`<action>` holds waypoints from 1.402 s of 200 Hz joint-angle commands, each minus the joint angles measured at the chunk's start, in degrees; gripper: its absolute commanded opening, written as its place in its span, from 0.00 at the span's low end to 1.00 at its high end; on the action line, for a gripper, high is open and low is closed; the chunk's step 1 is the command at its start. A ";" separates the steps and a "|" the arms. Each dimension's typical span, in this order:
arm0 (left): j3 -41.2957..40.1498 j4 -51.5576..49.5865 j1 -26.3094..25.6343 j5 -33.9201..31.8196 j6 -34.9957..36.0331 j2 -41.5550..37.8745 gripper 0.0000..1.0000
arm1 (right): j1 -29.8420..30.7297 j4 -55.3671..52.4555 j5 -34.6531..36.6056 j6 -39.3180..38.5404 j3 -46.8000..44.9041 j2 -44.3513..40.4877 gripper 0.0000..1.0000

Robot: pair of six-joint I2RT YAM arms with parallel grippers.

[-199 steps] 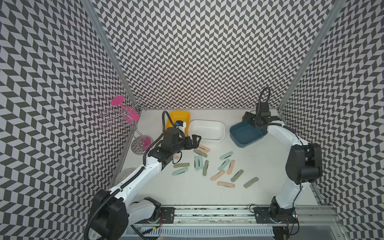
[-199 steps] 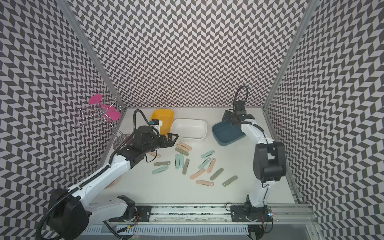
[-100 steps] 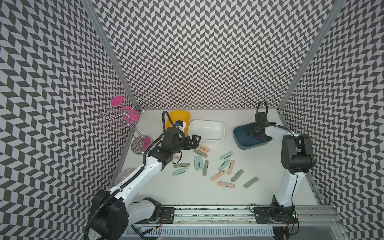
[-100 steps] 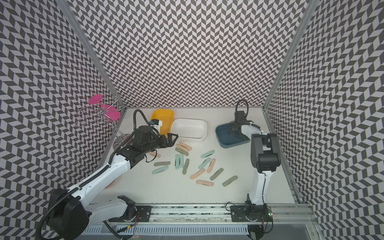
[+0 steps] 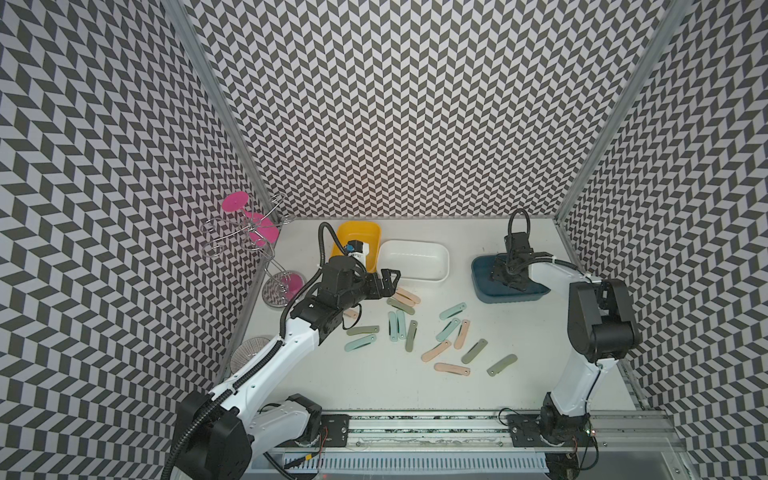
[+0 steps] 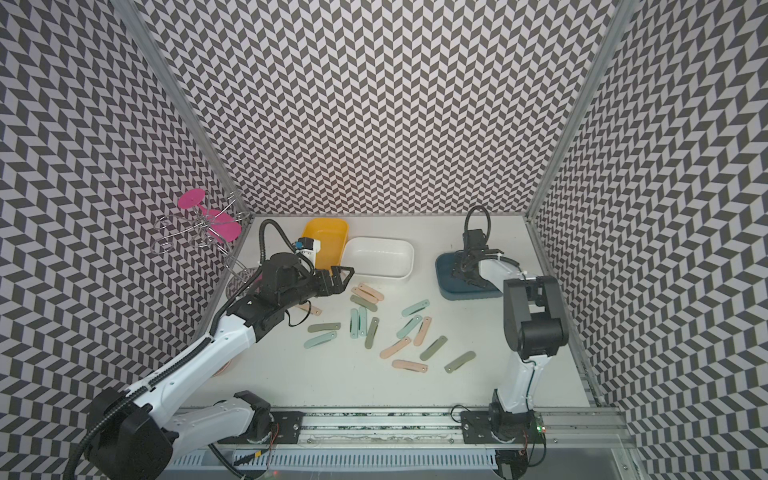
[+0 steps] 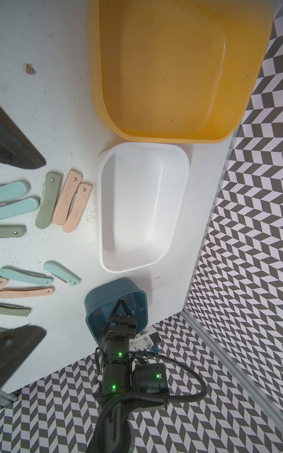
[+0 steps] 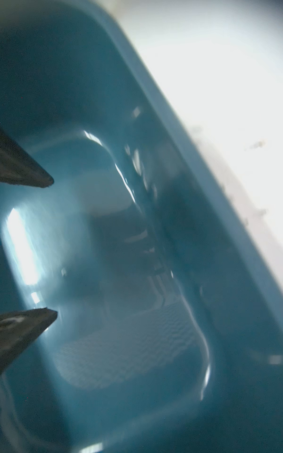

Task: Place the fruit knives into the storage box by color
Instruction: Adjust the storage box at the center of the board.

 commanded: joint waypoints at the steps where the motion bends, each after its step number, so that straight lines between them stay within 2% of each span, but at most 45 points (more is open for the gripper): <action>1: -0.85 0.39 -0.39 -0.92 -0.16 -1.24 1.00 | 2.55 1.27 -0.92 0.88 3.35 1.72 0.76; 104: -0.87 -0.34 0.16 -1.87 0.95 -0.94 1.00 | 8.43 -1.36 -3.52 3.05 17.66 12.14 0.75; 164: -1.10 -0.82 0.61 -1.96 1.06 -1.19 1.00 | 9.96 -0.91 -6.57 5.03 20.74 13.20 0.74; 187: -1.44 -0.50 0.57 -1.21 0.56 -1.14 1.00 | 9.89 -0.32 -5.32 4.74 18.26 8.65 0.74; 236: -1.94 -0.76 0.57 -0.67 0.59 -2.33 1.00 | 11.49 2.02 -6.64 3.20 5.59 -8.53 0.74; 280: -4.21 0.10 0.54 0.80 -0.84 -3.47 1.00 | 19.18 3.09 -5.84 1.16 -11.97 -24.69 0.74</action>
